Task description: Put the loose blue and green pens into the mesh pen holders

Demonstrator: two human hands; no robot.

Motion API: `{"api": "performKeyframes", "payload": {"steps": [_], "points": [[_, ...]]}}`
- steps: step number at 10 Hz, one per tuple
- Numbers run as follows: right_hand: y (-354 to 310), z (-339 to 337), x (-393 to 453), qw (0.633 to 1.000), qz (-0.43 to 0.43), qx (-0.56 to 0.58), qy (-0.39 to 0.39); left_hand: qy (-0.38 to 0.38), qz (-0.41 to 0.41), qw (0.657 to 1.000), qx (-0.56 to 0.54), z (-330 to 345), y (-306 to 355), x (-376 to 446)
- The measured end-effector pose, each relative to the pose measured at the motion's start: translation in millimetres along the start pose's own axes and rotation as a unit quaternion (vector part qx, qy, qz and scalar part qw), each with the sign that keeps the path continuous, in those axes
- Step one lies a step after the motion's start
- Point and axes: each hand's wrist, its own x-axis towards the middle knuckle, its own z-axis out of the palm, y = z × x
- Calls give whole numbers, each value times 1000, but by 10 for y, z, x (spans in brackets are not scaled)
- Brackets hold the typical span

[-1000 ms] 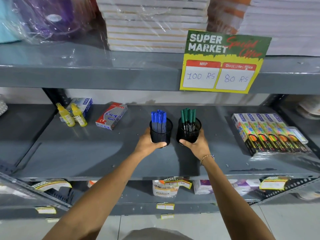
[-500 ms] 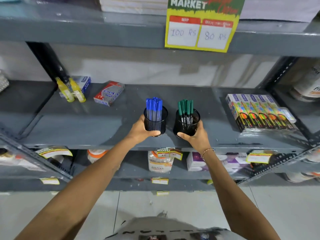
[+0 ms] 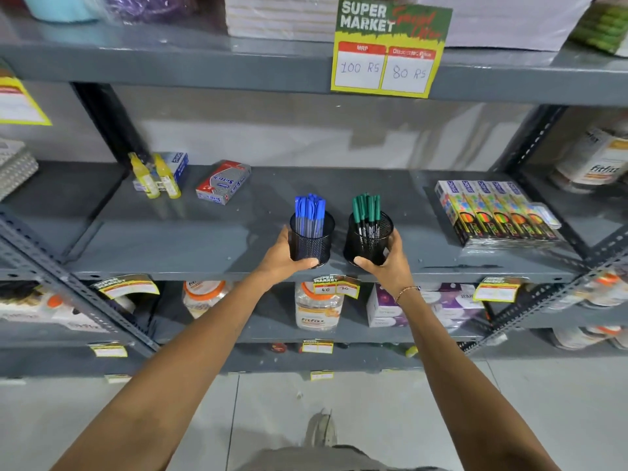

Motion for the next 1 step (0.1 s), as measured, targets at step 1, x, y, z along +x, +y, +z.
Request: {"api": "performKeyframes", "payload": {"steps": [1], "points": [[47, 74, -200, 995, -10, -79, 56, 24, -7, 998, 66, -24, -9, -143]]}}
